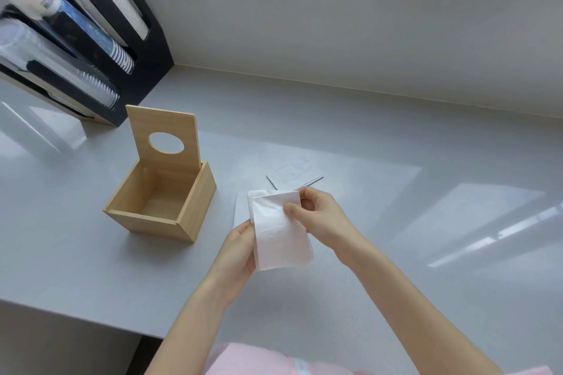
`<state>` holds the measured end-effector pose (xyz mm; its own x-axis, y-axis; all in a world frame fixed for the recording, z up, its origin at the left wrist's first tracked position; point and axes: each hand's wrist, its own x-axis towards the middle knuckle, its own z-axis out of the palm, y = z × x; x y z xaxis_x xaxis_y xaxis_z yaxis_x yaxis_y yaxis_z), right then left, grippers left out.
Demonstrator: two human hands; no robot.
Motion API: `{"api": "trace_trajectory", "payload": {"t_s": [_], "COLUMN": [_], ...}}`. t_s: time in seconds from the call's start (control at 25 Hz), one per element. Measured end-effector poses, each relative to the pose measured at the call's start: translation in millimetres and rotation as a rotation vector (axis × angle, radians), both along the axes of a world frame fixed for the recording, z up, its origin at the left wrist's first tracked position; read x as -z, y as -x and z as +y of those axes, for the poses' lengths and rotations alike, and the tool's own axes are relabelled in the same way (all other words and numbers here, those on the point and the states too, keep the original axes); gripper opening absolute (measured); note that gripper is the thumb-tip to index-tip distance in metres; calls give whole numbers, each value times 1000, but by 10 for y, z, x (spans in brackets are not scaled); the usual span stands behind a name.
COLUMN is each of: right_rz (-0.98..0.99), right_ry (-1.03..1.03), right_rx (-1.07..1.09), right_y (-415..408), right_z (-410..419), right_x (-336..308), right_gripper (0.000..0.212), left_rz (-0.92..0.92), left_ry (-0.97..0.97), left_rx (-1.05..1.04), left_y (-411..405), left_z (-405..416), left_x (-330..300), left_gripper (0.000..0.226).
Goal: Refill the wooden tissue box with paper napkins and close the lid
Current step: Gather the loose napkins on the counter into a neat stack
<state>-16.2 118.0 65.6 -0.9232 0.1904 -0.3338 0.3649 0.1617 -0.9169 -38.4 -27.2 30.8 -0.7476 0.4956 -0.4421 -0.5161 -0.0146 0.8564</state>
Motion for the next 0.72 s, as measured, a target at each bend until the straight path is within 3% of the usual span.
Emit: {"api": "trace_trajectory", "payload": {"t_s": [0.12,0.28,0.44,0.6,0.72], "right_rz": [-16,16,47,35,-2], "right_ry": [-194,-257,-331,-251,-163], "right_rx": [44,57,23,-17,74], "right_y": [8,46,95,131,150], "right_z": [-11,-42,-115,-102,-2], "right_x": [111,162,214,237,281], "right_gripper": [8,10,4,10,9], "left_rz": [-55,-136,-85,-68,-77], "left_ry": [-36,-95,-5,51,61], "left_rx": [-22,-83,-65,-93,-160], "left_y": [-33,-30,-22,10,54], "left_z": [-3,-36,-88,-158,-244], "left_x": [34,59,68,100,122], "left_gripper": [36,36,30,27,22]}}
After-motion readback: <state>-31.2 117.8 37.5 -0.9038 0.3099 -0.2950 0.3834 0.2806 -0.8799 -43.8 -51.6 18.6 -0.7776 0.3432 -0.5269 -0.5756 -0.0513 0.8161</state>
